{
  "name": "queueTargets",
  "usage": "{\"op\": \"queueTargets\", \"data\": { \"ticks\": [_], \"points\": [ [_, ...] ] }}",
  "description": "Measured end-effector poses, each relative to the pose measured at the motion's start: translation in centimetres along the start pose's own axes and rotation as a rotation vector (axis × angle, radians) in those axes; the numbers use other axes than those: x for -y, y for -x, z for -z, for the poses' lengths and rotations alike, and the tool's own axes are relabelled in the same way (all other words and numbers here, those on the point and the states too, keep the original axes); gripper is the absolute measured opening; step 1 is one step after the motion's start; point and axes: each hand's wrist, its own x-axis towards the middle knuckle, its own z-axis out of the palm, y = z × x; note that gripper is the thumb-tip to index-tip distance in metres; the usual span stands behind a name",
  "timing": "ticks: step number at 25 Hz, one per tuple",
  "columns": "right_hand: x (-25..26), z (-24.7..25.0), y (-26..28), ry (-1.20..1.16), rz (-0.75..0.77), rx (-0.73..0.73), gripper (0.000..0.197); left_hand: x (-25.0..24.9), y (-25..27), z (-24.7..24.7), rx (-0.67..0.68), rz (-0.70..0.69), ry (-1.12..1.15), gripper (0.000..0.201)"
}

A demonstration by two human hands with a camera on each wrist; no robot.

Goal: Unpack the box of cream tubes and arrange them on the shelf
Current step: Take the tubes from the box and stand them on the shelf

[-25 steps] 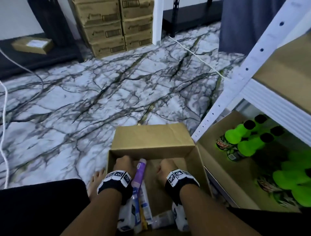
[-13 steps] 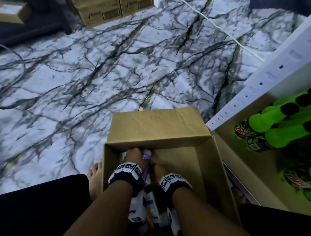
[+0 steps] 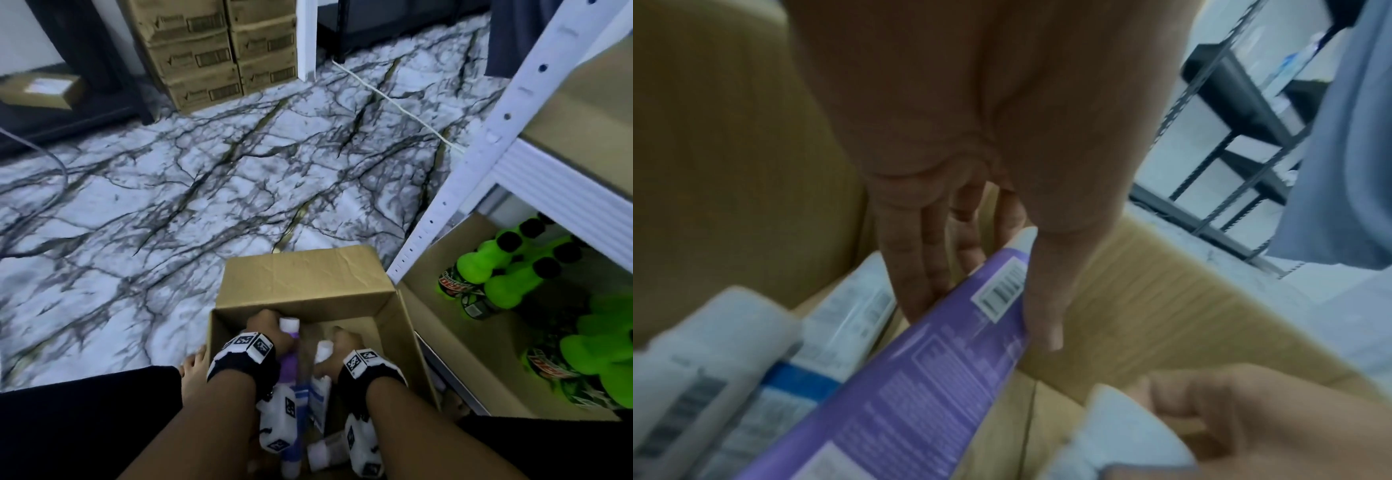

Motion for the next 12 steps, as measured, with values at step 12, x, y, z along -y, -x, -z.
{"op": "queueTargets", "data": {
  "ticks": [12],
  "points": [
    [-0.7,9.8,10.4,-0.023,-0.016,-0.443,0.030,-6.7,7.9,6.5,-0.133,-0.188,-0.025,0.036]
  ]
}}
